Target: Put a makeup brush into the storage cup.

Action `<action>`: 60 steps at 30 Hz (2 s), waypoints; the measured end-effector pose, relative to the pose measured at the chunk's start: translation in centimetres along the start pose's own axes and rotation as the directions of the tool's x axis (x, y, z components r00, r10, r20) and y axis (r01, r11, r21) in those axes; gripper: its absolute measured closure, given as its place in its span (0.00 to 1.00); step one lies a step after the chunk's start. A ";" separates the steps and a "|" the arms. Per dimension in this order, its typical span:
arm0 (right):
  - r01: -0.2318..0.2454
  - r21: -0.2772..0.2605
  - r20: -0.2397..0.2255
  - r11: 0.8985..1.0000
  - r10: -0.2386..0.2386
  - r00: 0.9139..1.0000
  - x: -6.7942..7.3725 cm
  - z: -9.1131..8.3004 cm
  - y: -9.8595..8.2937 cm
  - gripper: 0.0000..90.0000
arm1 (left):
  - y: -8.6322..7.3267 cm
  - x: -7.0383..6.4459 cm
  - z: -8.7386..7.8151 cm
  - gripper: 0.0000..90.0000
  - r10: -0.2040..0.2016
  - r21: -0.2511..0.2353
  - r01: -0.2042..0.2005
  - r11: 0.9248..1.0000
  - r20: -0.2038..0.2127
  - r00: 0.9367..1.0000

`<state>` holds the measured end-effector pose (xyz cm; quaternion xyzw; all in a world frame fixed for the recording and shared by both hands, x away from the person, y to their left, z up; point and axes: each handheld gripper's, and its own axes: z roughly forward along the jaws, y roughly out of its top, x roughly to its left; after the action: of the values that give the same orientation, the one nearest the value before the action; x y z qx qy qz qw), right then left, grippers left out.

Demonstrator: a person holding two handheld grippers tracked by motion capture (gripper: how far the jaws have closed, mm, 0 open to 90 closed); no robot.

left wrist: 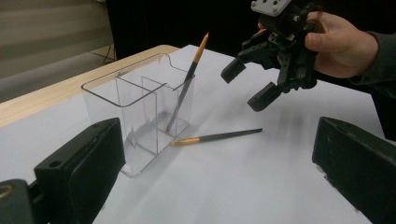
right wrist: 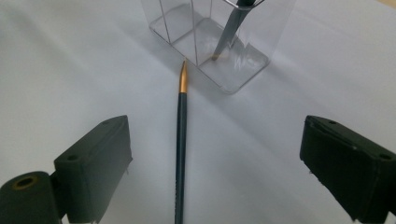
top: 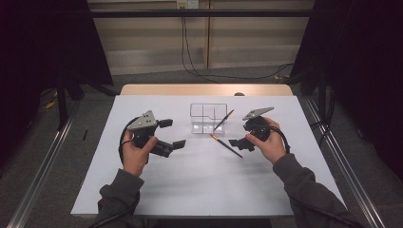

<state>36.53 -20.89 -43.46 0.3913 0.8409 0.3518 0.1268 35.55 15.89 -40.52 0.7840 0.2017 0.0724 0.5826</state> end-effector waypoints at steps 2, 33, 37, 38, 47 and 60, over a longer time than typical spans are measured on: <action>0.001 0.012 -0.011 1.000 -0.001 1.000 0.0 0.1 0.1 0.11 | 0.0 0.0 0.0 0.02 0.001 0.003 -0.001 1.000 -0.001 1.000; 0.097 0.266 -0.056 0.959 -0.085 0.995 1.6 2.4 2.3 0.11 | 0.0 0.2 -0.2 0.02 -0.005 -0.006 0.005 1.000 0.004 1.000; 0.109 0.285 -0.068 0.952 -0.093 0.993 1.6 2.8 2.6 0.11 | 0.0 0.2 -0.3 0.02 -0.006 -0.008 0.006 1.000 0.009 1.000; 0.111 0.289 -0.066 0.951 -0.096 0.993 1.7 2.9 2.6 0.11 | 0.0 0.3 -0.3 0.02 -0.005 -0.005 0.005 1.000 0.001 1.000; 0.114 0.320 -0.071 0.940 -0.096 0.993 1.7 3.6 3.2 0.12 | -0.1 0.3 -0.4 0.02 -0.007 -0.009 0.007 1.000 0.007 1.000; 0.131 0.347 -0.070 0.929 -0.113 0.991 1.9 4.8 4.2 0.16 | -0.1 0.4 -0.9 0.02 -0.012 -0.017 0.012 1.000 -0.005 1.000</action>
<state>40.04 -15.25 -43.89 0.3460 0.9155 0.1972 0.0563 35.57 16.87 -40.36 0.7776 0.2075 0.0727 0.5891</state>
